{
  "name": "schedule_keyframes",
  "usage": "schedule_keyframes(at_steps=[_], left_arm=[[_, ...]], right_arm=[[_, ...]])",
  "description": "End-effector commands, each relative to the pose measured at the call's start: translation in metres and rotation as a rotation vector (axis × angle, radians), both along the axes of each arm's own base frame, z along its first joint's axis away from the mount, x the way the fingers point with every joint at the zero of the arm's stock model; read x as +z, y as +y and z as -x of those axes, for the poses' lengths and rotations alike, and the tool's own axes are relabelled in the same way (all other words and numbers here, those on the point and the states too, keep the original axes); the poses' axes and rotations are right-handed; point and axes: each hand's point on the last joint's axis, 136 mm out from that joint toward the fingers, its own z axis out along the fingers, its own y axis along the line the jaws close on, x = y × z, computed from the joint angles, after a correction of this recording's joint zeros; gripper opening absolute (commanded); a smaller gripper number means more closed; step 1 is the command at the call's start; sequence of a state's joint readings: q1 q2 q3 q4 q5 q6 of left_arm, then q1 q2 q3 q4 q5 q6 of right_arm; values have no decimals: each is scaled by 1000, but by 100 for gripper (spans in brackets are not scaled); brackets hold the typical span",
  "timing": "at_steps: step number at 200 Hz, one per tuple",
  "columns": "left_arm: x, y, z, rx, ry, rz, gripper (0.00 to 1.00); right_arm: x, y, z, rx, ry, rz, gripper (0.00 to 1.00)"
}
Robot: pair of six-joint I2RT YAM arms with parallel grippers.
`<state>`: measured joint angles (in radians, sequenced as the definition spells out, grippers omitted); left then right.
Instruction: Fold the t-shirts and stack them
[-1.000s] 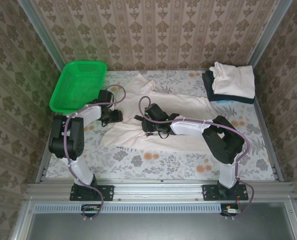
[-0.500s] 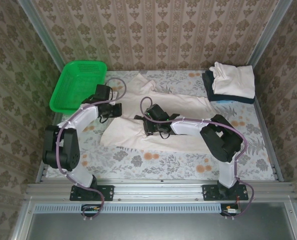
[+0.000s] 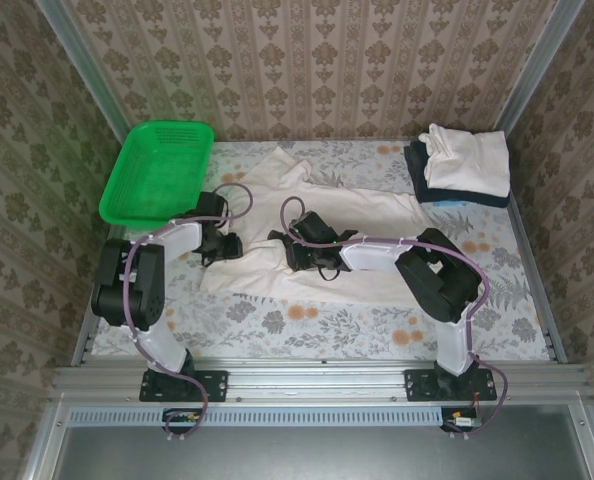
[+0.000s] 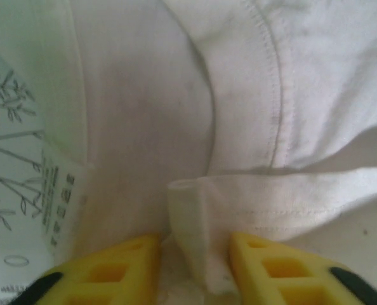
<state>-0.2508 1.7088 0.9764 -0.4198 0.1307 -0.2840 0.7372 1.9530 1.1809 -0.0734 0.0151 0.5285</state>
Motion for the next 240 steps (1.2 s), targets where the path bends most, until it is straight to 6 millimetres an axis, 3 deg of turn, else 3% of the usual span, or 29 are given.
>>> schedule_keyframes(at_steps=[1, 30, 84, 106, 146, 179, 207, 240], left_arm=[[16, 1, 0, 14, -22, 6, 40], [25, 0, 4, -5, -44, 18, 35], [47, 8, -17, 60, -115, 52, 49], [44, 3, -30, 35, -108, 60, 52], [18, -17, -20, -44, -21, 125, 44], [16, -19, -16, -71, 10, 147, 20], [38, -17, -21, -65, -43, 178, 0], [83, -23, -35, -88, -186, 225, 0]], right_arm=[[17, 14, -8, 1, -10, -78, 46], [17, 28, -21, 7, -7, -93, 45], [7, 46, -39, 14, 10, -90, 42], [-1, 44, -41, -4, 21, -85, 41], [-4, 49, -42, -7, 40, -115, 31], [17, 52, -45, 10, 0, -139, 14], [35, 50, -46, 28, -48, -143, 6], [54, 46, -42, 53, -122, -168, 3]])
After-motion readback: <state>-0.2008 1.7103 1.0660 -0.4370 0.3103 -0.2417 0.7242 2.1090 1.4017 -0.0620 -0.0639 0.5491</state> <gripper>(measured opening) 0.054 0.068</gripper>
